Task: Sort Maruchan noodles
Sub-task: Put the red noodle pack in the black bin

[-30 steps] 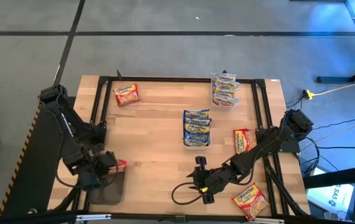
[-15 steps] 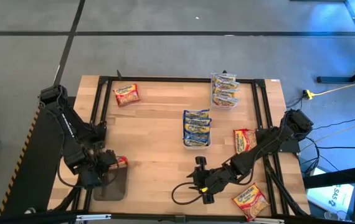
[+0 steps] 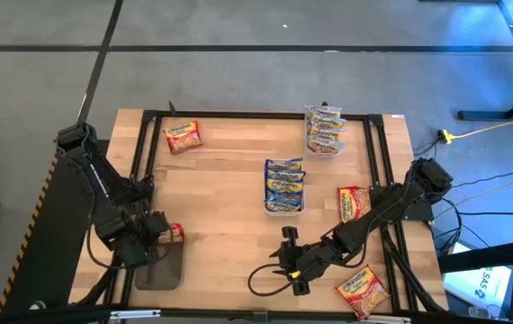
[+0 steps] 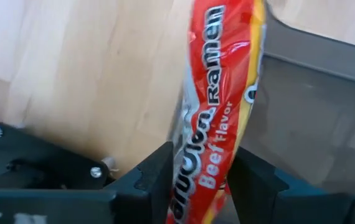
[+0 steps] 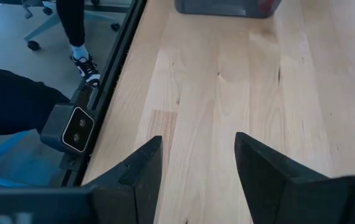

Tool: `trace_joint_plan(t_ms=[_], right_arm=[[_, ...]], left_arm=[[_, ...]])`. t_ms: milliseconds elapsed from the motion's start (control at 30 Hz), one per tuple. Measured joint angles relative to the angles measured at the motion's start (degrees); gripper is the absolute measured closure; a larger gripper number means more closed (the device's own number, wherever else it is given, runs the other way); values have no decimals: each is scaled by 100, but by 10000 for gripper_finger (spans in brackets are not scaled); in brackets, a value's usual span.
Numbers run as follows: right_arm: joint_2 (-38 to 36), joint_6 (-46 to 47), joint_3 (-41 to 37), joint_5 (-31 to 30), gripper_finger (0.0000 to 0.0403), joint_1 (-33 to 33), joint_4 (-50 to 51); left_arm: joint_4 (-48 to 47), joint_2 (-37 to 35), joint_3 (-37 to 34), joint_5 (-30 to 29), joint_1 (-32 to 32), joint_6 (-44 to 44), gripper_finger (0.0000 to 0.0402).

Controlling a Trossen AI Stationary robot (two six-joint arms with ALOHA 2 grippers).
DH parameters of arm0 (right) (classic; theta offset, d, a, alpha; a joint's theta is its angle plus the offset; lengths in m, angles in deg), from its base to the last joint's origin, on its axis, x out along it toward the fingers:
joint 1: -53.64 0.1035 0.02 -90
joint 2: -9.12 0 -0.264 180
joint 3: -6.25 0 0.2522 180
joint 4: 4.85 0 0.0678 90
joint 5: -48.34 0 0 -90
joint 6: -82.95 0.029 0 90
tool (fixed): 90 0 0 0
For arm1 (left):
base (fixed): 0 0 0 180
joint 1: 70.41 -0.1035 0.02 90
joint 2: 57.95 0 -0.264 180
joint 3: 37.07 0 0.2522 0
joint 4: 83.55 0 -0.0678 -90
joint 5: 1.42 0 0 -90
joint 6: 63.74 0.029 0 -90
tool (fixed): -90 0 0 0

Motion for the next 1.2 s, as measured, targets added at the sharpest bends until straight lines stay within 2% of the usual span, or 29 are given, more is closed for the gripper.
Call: trace_joint_plan(t_ms=[267,500,667,800,933,1033,1100,1200], right_arm=[[-1,-41,0,2,228,0,0],[1,-103,0,2,228,0,0],[1,-105,0,49,228,-1,4],[-1,-129,0,52,228,-2,4],[-1,-83,2,68,228,0,25],[-1,-62,2,305,228,0,120],[-19,27,2,507,228,60,241],[-53,363,16,801,228,271,732]], left_arm=[[-74,-22,98,471,-176,-15,267],[-210,-24,368,415,-176,-48,267],[-594,-26,847,65,-176,-116,267],[-461,-26,1269,-757,-176,-133,267],[705,-28,1404,-2099,-191,57,267],[2371,42,1248,-3131,-265,884,267],[3570,182,1114,-3372,-330,1787,267],[5206,590,1007,-3197,-569,2966,267]])
